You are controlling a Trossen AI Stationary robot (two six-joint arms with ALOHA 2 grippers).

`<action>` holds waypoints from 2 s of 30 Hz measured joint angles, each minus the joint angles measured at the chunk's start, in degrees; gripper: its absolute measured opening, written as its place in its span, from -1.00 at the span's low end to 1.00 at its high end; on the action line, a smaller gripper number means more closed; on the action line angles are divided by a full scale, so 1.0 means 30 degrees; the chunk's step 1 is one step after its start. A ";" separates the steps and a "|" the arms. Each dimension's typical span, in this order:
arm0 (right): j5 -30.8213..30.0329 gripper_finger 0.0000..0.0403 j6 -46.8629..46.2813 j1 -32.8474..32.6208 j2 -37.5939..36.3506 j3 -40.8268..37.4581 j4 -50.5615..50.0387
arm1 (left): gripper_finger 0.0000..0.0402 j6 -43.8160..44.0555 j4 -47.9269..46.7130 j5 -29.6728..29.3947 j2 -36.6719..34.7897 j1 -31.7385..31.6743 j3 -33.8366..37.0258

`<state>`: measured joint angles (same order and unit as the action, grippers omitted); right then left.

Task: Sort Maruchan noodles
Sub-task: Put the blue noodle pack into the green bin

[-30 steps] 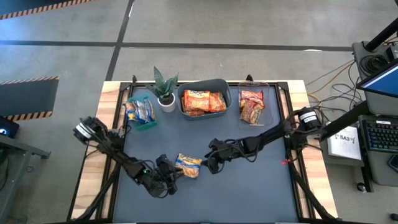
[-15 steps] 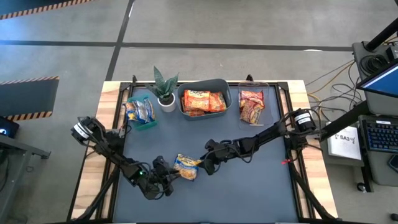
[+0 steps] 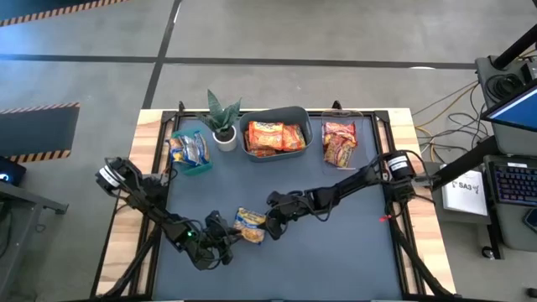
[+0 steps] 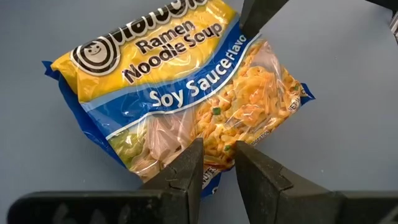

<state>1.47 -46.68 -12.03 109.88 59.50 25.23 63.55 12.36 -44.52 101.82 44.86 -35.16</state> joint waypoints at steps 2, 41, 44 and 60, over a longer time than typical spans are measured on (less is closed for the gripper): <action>0.0005 0.20 0.0080 0.0012 0.0265 0.0260 0.0123 | -0.61 0.0000 -0.0015 -0.0091 0.0002 0.0015 0.0007; -0.0350 -0.33 0.7104 -0.0364 0.0087 0.0679 -0.0075 | 0.03 -0.2571 -0.2263 -0.1666 -0.4436 0.0182 -0.0204; -0.0867 -0.33 0.8587 -0.0671 -0.0240 0.0679 -0.0809 | 0.09 -0.4149 -0.2705 -0.2427 -0.5725 0.0189 -0.0211; -0.2000 -0.33 1.1352 -0.1333 -0.0552 0.1115 -0.1996 | 0.14 -0.5448 -0.0736 -0.3029 -0.7230 0.0000 0.1710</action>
<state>-4.53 -12.62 -16.03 108.22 62.85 19.24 47.20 10.15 -53.61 80.12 44.86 -30.03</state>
